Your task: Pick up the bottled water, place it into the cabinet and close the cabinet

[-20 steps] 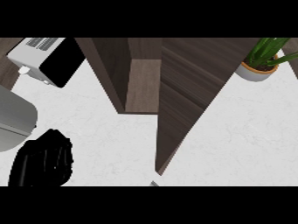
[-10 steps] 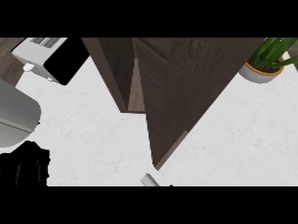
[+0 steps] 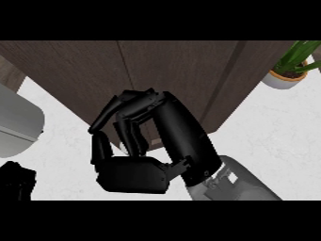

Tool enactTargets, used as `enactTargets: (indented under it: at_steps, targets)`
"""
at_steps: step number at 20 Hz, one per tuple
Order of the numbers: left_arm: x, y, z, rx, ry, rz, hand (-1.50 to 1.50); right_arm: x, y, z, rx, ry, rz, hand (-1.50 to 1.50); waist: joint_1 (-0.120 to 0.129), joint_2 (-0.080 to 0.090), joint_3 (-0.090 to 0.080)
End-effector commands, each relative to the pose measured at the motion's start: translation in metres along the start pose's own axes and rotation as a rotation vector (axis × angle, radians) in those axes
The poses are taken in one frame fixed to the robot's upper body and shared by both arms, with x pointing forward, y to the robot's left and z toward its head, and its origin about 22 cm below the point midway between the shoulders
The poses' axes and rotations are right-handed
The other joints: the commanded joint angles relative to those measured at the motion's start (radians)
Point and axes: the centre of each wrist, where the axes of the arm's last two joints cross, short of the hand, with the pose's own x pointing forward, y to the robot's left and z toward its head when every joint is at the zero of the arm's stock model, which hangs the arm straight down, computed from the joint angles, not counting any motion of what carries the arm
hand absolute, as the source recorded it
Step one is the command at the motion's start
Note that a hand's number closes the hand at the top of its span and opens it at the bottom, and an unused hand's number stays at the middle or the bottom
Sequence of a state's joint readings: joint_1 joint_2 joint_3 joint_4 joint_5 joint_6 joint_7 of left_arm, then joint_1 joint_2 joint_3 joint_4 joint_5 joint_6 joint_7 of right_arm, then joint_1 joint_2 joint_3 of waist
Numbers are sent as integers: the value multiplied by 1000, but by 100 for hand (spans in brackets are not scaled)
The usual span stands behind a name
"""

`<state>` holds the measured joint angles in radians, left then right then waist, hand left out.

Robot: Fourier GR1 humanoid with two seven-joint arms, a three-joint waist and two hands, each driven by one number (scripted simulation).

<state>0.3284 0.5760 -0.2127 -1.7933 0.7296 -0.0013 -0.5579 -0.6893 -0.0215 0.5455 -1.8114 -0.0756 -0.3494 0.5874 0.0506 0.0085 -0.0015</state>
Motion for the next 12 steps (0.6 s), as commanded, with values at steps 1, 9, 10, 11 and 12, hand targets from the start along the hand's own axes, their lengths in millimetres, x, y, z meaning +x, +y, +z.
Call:
enactTargets:
  at_steps: [1, 9, 10, 11, 12]
  targets:
    - [11, 14, 15, 25, 5, -3, 150, -23, -29, -32, 19, 77, -96, 150, -14, -2, 2]
    - [11, 11, -3, 14, -12, -15, 150, -77, -88, -87, -9, 117, -69, 150, -19, 4, 2]
    - [14, 18, 15, 1, -1, -17, 150, -75, -109, -85, -38, 98, -63, 150, -9, 3, 2]
    - [10, 11, 2, 14, -6, 6, 150, -75, -102, -93, -25, 117, -52, 150, -15, 5, 1]
    - [13, 24, 12, 3, -5, -16, 150, -82, -116, -84, -40, 108, -48, 150, -11, 4, 1]
